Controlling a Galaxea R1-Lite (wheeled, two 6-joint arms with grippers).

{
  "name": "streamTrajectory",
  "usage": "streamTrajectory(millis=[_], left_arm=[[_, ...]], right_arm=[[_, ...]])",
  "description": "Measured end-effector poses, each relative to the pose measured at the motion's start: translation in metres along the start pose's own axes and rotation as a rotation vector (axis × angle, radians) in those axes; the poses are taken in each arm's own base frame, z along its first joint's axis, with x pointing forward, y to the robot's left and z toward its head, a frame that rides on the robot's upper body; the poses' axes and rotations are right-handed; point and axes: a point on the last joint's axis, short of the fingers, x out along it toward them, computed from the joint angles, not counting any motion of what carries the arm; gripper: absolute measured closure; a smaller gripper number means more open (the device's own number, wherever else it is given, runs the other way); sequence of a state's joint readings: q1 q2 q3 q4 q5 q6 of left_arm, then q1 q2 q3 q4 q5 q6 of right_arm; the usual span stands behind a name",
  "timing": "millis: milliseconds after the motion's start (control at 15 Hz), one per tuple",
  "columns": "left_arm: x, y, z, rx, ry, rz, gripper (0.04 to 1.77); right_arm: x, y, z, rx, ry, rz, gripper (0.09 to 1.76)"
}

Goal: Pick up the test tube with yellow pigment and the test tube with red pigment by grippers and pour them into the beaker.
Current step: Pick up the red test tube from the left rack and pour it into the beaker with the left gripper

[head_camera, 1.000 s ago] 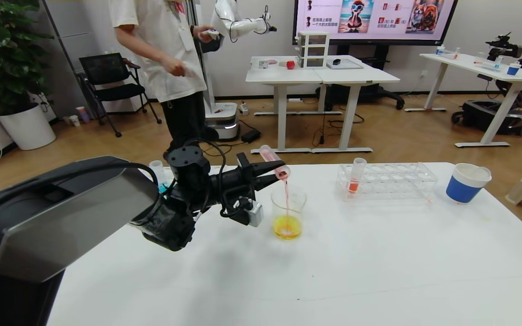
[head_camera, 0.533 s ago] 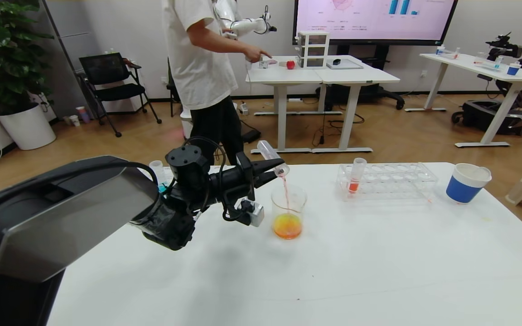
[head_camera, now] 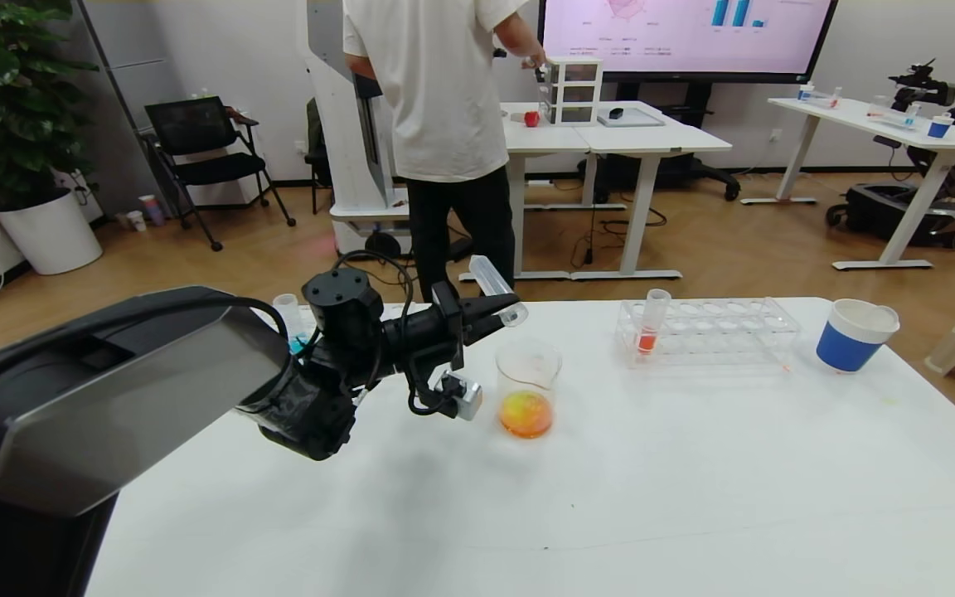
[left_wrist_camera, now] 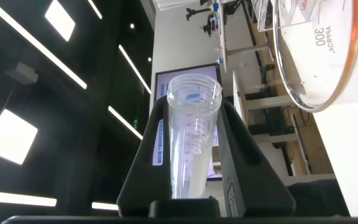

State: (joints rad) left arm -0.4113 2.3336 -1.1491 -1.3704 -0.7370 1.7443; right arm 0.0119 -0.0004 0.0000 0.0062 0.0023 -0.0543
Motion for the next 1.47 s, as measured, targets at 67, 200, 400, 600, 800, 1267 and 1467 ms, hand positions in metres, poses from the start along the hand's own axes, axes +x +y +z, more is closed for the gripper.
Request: streamTrajectory(millis=[67,200,400,600,800,1267,1467], left_arm=[[0.001,0.001,0.001,-0.032,-0.002,0.001,1.35],[0.003,0.006,0.003,-0.171,0.008,0.014,1.35],[0.007,0.028,0.006,-0.428,0.139,0.109,1.35],[0.006,0.056,0.007,-0.675,0.472,0.307,1.35],[-0.001,0.076,0.006,-0.965,0.746,0.500,1.35],[-0.021,0.128,-0.010,-1.575,1.110,0.761,1.35],[-0.045,0.145,-0.023,-1.601,1.125,0.852,1.35]], right_arm=[[0.000,0.000,0.000,0.000,0.000,0.000,0.11],[0.000,0.000,0.000,0.000,0.000,0.000,0.11],[0.000,0.000,0.000,0.000,0.000,0.000,0.11],[0.000,0.000,0.000,0.000,0.000,0.000,0.11],[0.000,0.000,0.000,0.000,0.000,0.000,0.11],[0.000,0.000,0.000,0.000,0.000,0.000,0.11],[0.000,0.000,0.000,0.000,0.000,0.000,0.11]])
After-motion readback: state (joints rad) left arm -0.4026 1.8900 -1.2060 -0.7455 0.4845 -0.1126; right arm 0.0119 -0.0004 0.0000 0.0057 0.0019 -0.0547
